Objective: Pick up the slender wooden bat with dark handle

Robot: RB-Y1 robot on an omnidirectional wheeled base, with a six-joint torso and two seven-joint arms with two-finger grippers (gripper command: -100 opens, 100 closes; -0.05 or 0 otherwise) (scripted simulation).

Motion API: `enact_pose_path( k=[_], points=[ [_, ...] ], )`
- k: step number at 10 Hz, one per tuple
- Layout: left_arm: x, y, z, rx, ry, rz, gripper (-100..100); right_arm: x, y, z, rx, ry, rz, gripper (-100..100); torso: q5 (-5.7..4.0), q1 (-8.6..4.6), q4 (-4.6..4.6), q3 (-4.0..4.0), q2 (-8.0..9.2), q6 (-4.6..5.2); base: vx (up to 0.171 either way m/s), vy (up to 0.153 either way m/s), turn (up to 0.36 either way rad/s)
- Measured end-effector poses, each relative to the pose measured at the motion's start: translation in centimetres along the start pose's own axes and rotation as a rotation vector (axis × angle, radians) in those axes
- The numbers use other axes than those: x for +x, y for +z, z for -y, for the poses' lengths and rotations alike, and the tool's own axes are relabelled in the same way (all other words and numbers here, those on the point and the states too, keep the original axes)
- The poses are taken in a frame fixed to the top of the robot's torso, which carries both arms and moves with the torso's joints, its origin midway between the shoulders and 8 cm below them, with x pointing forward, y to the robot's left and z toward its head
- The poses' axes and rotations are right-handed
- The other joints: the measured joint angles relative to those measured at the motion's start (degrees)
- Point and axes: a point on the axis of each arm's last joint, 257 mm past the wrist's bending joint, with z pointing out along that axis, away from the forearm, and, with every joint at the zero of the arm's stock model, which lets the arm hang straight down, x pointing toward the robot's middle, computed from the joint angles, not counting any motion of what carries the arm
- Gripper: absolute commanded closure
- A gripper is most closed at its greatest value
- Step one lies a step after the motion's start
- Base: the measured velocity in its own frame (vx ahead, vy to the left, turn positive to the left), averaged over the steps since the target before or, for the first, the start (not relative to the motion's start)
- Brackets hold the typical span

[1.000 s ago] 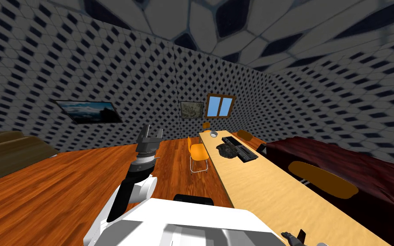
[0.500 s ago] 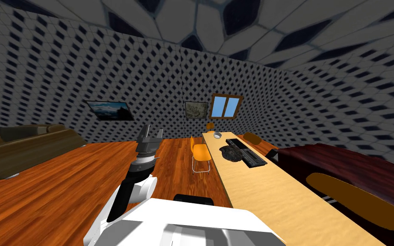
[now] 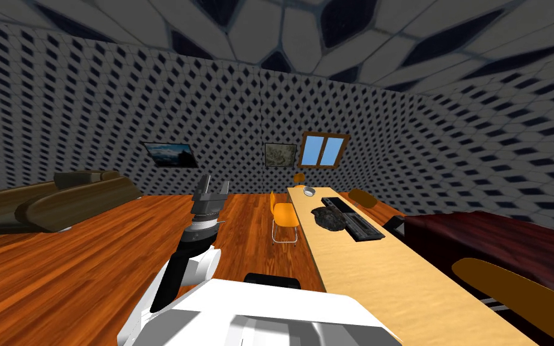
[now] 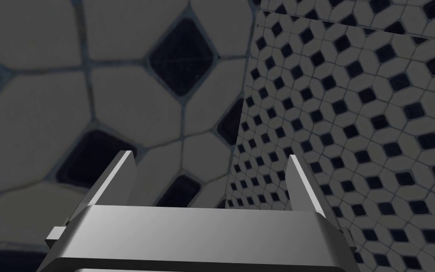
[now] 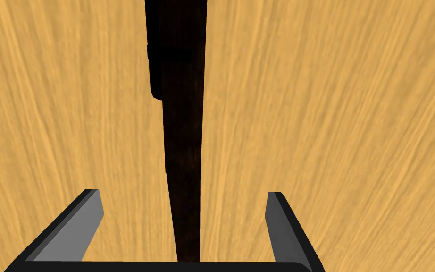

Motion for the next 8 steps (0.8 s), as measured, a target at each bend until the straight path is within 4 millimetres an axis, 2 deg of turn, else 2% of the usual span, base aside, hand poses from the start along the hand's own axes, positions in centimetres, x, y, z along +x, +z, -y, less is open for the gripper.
enact_pose_path(
  k=[1,6,7,8],
  points=[
    [0.0,0.0,0.0,0.000,0.000,0.000,0,0.0,0.0,0.0,0.000,0.000,0.000,-100,0.01,0.05,0.00,-0.01,-0.02,0.00,-0.054,-0.024,0.087],
    [0.0,0.0,0.0,0.000,0.000,0.000,0,1.1,2.2,-2.7,0.001,0.041,-0.002,-100,-0.02,-0.07,0.08,0.21,0.36,-0.01,-0.091,-0.030,0.092],
    [0.0,0.0,0.0,0.000,0.000,0.000,0,1.0,2.3,-2.8,0.001,0.045,0.001,100,0.00,-0.01,0.05,0.12,0.20,0.02,-0.008,-0.003,-0.005],
    [0.0,0.0,0.0,0.000,0.000,0.000,0,1.0,2.3,-2.8,0.001,0.044,0.000,100,0.01,0.04,0.02,0.04,0.06,0.01,-0.007,-0.002,-0.007]
  ],
)
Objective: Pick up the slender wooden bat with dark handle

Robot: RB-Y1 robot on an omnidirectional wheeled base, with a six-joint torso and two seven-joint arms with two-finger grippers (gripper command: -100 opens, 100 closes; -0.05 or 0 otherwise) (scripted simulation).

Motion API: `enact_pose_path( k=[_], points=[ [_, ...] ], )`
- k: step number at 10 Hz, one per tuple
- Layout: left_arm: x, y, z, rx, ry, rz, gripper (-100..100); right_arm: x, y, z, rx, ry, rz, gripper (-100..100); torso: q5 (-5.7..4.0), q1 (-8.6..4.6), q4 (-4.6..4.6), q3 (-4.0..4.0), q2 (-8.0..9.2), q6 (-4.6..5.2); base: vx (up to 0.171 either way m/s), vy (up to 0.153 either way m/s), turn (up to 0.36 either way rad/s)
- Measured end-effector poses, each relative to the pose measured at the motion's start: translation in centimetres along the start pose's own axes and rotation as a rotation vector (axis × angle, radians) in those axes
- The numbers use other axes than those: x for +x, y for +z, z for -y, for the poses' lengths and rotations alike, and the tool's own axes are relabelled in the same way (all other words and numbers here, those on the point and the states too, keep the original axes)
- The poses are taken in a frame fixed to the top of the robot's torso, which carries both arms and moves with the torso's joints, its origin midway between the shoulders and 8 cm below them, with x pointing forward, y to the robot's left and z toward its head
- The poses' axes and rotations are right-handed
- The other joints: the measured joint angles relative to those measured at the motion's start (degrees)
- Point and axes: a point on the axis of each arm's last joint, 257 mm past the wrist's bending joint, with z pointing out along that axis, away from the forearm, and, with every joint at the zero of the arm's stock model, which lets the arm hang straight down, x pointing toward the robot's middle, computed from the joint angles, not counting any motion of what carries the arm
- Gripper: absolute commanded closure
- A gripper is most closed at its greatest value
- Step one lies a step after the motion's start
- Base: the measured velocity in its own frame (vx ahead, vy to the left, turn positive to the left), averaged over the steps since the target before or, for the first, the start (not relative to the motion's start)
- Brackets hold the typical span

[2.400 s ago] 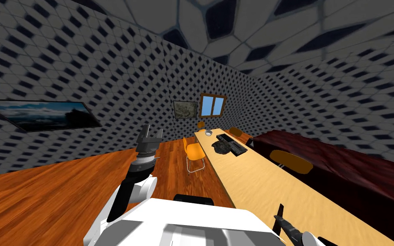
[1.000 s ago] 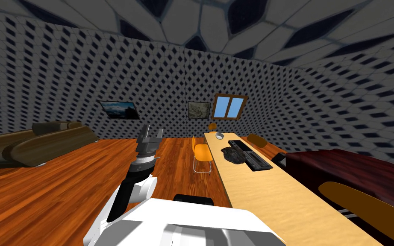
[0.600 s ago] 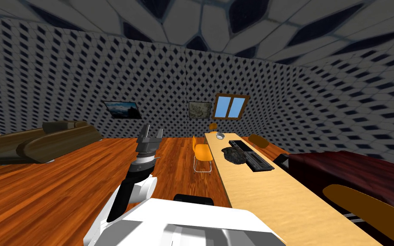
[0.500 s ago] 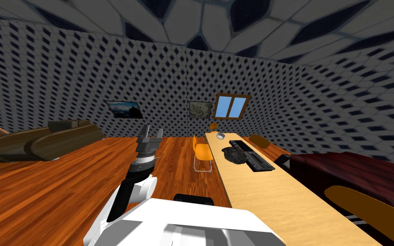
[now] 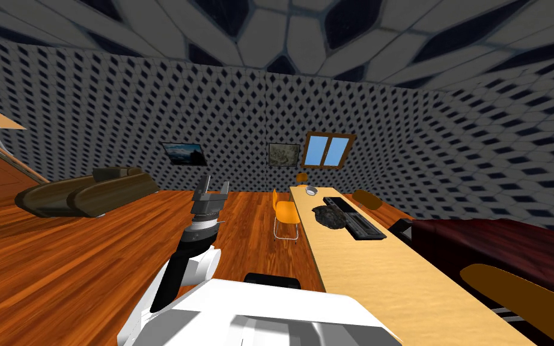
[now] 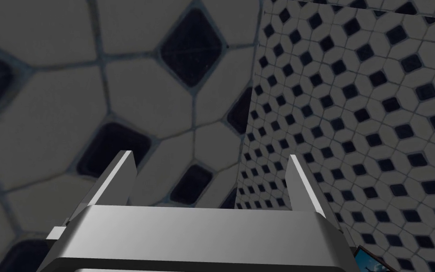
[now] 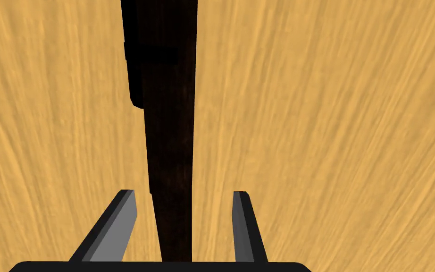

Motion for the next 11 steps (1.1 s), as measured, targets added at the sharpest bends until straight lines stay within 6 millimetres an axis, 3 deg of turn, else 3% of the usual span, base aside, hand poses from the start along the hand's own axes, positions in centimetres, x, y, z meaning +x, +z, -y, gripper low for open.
enact_pose_path(
  k=[3,4,5,10,11],
  points=[
    [0.0,0.0,0.0,0.000,0.000,0.000,0,0.0,0.0,0.1,0.001,0.000,0.000,100,-0.01,0.01,-0.01,-0.05,-0.09,-0.02,0.000,0.000,0.000],
    [0.0,0.0,0.0,0.000,0.000,0.000,0,0.0,0.0,0.1,0.001,0.000,0.000,0,-0.01,0.01,-0.01,-0.05,-0.10,-0.02,0.000,0.000,0.000],
    [0.0,0.0,0.0,0.000,0.000,0.000,0,0.0,0.0,0.1,0.001,0.000,0.000,100,-0.01,0.01,-0.01,-0.05,-0.10,-0.02,0.074,0.022,-0.118],
    [0.0,0.0,0.0,0.000,0.000,0.000,0,-1.1,-2.0,2.5,-0.001,-0.038,0.000,100,0.04,0.16,-0.09,-0.28,-0.50,0.00,0.091,0.033,-0.090],
    [0.0,0.0,0.0,0.000,0.000,0.000,0,-1.1,-2.1,2.5,0.000,-0.041,-0.001,0,0.01,0.08,-0.06,-0.20,-0.35,-0.03,0.008,0.003,0.005]
  ],
)
